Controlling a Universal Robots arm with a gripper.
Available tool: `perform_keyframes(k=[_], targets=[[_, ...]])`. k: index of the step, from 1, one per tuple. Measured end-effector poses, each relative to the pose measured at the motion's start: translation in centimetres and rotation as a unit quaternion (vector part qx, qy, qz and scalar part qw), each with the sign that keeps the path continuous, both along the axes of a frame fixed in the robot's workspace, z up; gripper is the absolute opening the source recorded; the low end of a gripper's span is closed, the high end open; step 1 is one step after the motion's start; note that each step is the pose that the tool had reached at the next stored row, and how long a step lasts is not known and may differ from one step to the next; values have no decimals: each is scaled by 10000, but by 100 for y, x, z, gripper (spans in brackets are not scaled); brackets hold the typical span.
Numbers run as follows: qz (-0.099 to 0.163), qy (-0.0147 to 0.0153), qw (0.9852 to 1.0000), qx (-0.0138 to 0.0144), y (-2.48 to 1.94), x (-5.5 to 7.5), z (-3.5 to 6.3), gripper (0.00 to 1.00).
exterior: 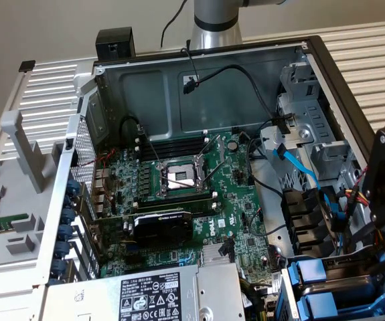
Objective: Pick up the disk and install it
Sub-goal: 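Insert the first disk wire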
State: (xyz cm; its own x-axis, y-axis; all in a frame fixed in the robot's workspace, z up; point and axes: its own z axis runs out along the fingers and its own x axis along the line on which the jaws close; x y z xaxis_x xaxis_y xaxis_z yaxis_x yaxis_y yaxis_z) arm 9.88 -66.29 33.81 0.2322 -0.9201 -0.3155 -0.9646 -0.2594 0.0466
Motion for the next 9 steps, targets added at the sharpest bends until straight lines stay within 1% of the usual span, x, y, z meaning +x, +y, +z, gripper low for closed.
perform_keyframes(k=[6, 7, 9], targets=[[8, 0, 10000, 37, -3, 0, -11, 36], [9, 0, 10000, 46, -7, 0, -12, 36], [9, 0, 10000, 74, -23, 0, -13, 36]])
